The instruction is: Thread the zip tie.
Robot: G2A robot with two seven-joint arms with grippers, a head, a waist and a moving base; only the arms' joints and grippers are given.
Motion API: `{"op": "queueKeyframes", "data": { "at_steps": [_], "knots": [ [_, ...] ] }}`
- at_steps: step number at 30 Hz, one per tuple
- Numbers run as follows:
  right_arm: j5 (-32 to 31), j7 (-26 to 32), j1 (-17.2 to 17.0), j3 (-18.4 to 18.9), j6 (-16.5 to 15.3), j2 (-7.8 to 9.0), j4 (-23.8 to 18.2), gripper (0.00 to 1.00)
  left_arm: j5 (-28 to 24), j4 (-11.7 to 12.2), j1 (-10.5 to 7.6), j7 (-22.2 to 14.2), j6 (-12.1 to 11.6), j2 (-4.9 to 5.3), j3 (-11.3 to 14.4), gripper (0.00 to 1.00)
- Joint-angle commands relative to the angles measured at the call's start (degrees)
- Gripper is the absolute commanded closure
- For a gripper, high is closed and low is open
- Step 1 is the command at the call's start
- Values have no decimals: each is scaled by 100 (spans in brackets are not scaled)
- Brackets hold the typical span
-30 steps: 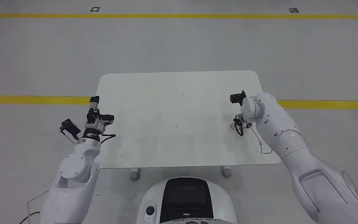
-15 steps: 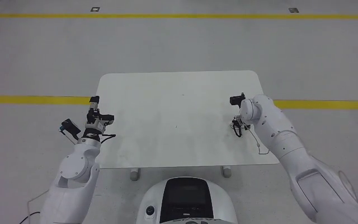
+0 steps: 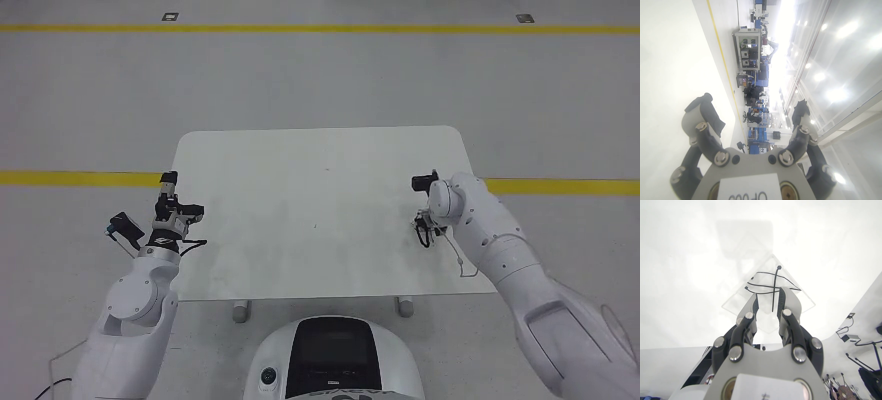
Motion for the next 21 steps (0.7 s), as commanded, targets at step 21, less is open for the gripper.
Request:
{"op": "queueKeyframes", "data": {
  "at_steps": [21],
  "knots": [
    [-117,-62,-140,129,76,-34,21,83,0,0,0,0,0,0,0,0]
  ]
}}
